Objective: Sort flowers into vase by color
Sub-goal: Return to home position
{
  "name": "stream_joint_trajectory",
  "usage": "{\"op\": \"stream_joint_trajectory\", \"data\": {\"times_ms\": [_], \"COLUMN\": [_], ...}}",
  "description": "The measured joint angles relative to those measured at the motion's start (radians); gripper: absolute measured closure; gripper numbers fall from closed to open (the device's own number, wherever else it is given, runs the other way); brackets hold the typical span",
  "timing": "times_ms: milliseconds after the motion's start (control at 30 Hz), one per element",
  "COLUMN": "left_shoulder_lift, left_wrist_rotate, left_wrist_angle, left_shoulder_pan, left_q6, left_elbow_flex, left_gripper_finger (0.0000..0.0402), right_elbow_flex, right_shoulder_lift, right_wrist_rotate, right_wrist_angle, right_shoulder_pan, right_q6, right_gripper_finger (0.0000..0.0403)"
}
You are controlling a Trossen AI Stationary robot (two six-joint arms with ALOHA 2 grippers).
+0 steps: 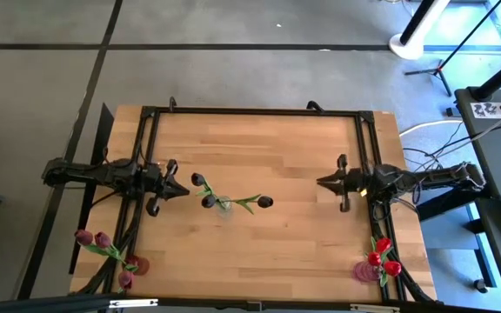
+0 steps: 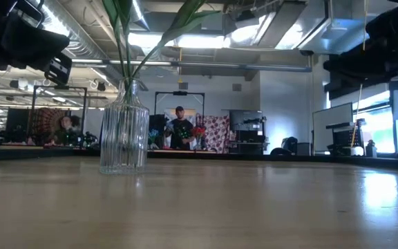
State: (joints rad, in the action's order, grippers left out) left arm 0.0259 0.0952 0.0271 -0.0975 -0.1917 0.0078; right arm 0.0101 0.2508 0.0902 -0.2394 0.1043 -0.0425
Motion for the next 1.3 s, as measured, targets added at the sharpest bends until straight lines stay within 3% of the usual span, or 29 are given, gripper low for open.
{"op": "stream_joint_trajectory", "data": {"times_ms": [167, 267, 333, 467, 567, 1067, 1300], "left_shoulder_lift": [0.000, 0.000, 0.000, -0.001, -0.001, 0.000, 0.000], "left_wrist_rotate": [0.000, -0.001, -0.001, -0.003, -0.003, -0.005, -0.005], "left_wrist_angle": [0.000, 0.000, 0.000, 0.002, 0.003, 0.010, 0.010], "left_shoulder_pan": [0.000, 0.000, 0.000, 0.000, 0.000, 0.000, 0.000], "left_q6": [0.000, 0.000, 0.000, -0.001, 0.000, 0.000, 0.000], "left_elbow_flex": [0.000, 0.000, 0.000, 0.000, 0.000, 0.000, 0.000], "left_gripper_finger": [0.0386, 0.0386, 0.0386, 0.0386, 0.0386, 0.0386, 0.0386], "right_elbow_flex": [0.000, -0.001, 0.004, 0.011, 0.011, -0.001, -0.001], "right_shoulder_lift": [-0.154, -0.251, -0.248, -0.239, -0.212, -0.248, -0.248], "right_wrist_rotate": [0.137, 0.151, 0.079, -0.222, -0.333, -0.300, -0.262], "right_wrist_angle": [-0.004, 0.045, 0.108, 0.225, 0.185, 0.185, 0.190], "right_shoulder_pan": [0.000, 0.000, 0.000, 0.001, 0.001, 0.001, 0.066], "right_q6": [0.009, -0.045, -0.047, 0.057, 0.178, 0.221, 0.221], "right_gripper_finger": [0.0363, 0.0363, 0.0363, 0.0363, 0.0363, 0.0363, 0.0363]}}
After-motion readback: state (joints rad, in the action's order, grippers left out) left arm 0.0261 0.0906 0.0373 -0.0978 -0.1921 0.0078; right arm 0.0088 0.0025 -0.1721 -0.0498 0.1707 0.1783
